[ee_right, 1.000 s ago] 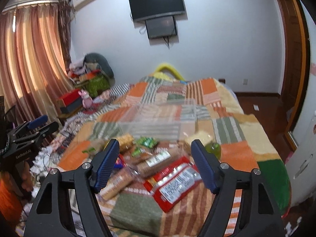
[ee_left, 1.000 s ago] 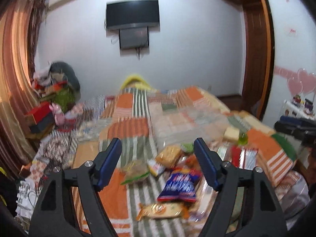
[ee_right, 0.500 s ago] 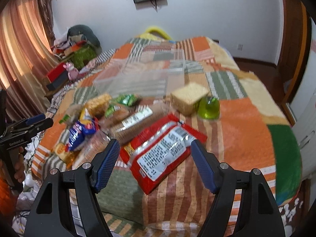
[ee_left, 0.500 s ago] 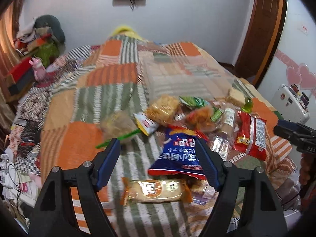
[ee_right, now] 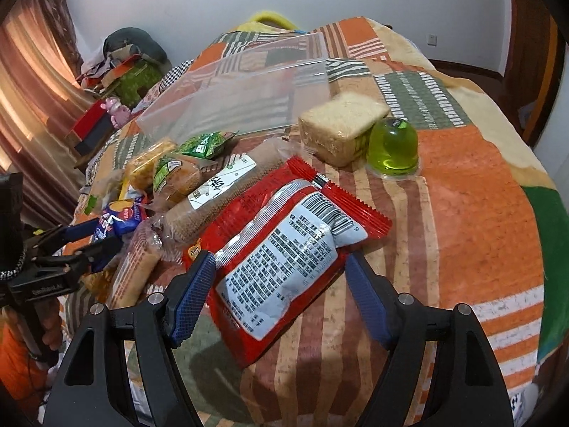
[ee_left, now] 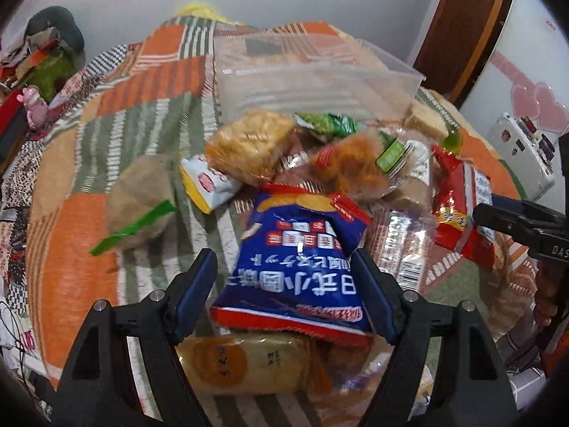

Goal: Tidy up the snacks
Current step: 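Lower the left tool onto the blue cracker bag while the right tool reaches the red sausage pack, then close the left tool on the blue bag while the right tool grips the red pack, lift both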

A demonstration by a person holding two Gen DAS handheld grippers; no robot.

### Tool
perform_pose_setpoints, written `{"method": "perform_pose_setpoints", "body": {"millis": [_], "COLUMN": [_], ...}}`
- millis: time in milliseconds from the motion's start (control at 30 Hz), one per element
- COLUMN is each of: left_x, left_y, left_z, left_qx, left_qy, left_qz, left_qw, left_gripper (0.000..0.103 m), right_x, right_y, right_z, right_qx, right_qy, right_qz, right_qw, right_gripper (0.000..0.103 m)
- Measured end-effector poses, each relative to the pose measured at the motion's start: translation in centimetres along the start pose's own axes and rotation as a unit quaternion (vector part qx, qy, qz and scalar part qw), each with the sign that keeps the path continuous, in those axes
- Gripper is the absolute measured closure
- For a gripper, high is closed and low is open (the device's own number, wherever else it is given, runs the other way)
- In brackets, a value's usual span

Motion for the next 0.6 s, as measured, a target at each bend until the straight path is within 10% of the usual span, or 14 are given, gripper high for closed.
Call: {"method": "perform_pose_setpoints", "body": {"millis": [400,600], "left_x": [1.9,1.3], "left_y": [-0.3,0.5], "left_z": [0.3,0.0], "left_qx": [-0.014,0.009], "left_qy": [-0.008,0.006], "left_qz": [0.013,0.006], "left_qw": [0.9998,0.9999], "left_gripper": [0.035,0.040], "right_x": [1.6,0.5], "right_y": [-0.6,0.4], "right_z": [-0.9,-1.8], "right_qx": [-0.022,0.000], "right_qy": [0.008,0.030], "right_qz": [-0.003,-0.013], "right_qw": [1.000,0.999], "right_gripper": [0.034,0.063]}}
Point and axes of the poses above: each gripper's, at about its wrist camera, not at the fingertips, and x roughly the way its jaws point, y to its right, z to its underside, the point moved 9 cm from there along x, roughly the way its jaws point, and after that the axes turned 7 degrees about y, right-handed, at the moved point
